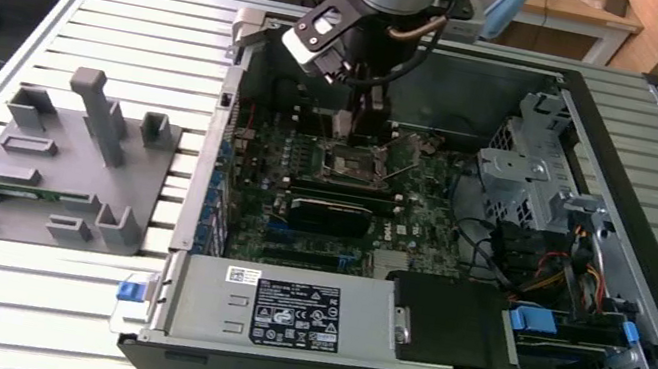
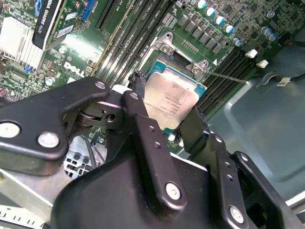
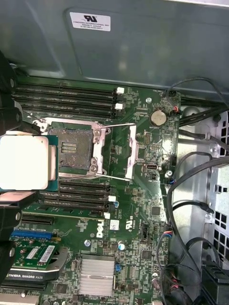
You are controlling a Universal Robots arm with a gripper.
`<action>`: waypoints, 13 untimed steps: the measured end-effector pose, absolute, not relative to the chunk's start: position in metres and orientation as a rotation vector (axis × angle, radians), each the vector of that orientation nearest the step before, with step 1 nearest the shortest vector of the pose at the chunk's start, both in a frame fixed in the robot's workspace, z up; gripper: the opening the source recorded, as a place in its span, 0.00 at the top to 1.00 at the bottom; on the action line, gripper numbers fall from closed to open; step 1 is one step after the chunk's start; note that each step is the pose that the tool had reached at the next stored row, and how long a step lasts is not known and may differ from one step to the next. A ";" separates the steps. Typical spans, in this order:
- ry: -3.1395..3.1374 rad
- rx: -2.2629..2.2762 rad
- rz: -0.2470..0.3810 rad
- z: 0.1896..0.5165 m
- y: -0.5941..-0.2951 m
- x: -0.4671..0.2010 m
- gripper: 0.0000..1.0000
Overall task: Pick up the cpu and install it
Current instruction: 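Place the cpu into insertion slot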
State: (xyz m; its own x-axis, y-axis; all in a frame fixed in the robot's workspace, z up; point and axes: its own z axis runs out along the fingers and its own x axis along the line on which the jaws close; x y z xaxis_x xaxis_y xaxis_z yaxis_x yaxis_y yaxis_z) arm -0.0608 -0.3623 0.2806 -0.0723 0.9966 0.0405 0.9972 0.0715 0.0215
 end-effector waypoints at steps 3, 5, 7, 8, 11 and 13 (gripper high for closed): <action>-2.279 -2.140 -0.068 0.279 -0.362 -0.061 0.46; -2.266 -2.153 -0.068 0.279 -0.362 -0.061 0.46; -2.253 -2.168 -0.068 0.278 -0.361 -0.061 0.46; -2.247 -2.174 -0.068 0.277 -0.361 -0.061 0.46; -2.233 -2.189 -0.069 0.276 -0.360 -0.060 0.46; -2.233 -2.189 -0.068 0.275 -0.360 -0.060 0.46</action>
